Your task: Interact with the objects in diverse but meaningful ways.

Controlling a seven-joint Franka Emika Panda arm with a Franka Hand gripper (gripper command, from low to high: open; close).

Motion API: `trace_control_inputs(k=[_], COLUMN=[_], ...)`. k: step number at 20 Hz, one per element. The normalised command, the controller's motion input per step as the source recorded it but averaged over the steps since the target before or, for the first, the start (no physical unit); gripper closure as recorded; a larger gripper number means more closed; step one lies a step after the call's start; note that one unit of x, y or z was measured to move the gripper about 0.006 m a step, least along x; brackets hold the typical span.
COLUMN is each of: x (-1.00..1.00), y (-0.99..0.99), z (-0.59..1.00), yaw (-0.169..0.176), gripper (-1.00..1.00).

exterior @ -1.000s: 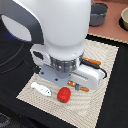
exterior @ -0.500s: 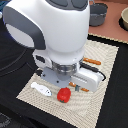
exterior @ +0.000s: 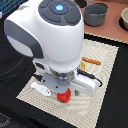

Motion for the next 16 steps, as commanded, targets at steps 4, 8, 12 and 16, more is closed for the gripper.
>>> trace_control_inputs(k=[4, 8, 12, 16], x=[0.12, 0.12, 0.12, 0.12], y=[-0.27, -0.26, -0.24, -0.23], z=[-0.23, -0.24, -0.24, -0.23], yaw=[-0.057, -0.057, -0.058, -0.057], gripper=[-1.00, -1.00, -1.00, 1.00])
